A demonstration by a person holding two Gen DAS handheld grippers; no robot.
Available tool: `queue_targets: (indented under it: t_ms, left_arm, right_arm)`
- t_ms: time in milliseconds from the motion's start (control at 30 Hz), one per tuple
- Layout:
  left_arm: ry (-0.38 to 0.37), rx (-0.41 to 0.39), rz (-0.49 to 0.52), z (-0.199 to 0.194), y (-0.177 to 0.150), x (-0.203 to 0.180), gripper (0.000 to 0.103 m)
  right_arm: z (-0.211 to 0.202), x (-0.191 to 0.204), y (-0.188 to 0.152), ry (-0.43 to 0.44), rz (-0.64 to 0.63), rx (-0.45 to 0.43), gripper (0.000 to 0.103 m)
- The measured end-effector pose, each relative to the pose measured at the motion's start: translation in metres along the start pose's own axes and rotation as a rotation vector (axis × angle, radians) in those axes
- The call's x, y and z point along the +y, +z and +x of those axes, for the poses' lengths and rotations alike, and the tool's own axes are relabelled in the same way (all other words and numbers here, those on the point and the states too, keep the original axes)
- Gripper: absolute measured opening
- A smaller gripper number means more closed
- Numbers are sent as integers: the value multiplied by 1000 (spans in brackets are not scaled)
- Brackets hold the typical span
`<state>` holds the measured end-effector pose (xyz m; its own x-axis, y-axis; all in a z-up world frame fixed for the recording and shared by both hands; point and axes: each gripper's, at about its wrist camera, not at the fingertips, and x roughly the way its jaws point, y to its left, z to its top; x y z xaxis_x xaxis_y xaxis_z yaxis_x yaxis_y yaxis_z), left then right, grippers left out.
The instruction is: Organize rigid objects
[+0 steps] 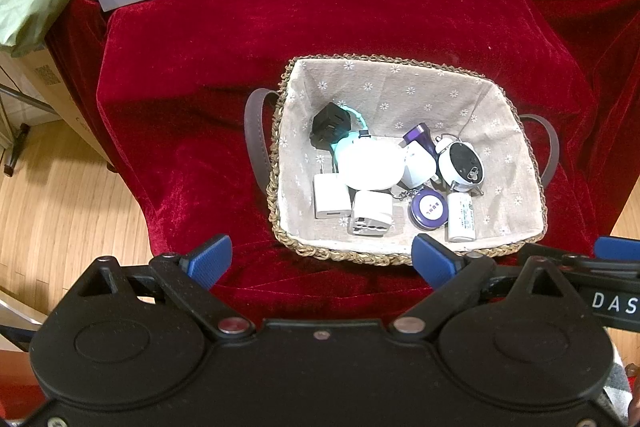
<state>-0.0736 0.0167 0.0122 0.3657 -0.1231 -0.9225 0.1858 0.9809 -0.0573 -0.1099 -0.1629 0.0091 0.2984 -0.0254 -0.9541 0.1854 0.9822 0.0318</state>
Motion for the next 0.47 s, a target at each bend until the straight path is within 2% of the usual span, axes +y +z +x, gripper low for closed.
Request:
queue_targets:
  t_ms: [467]
  left_arm:
    - [22,-4,1,-1,1,-2,94]
  right_arm:
    - [0,0,0,1,1,2,90]
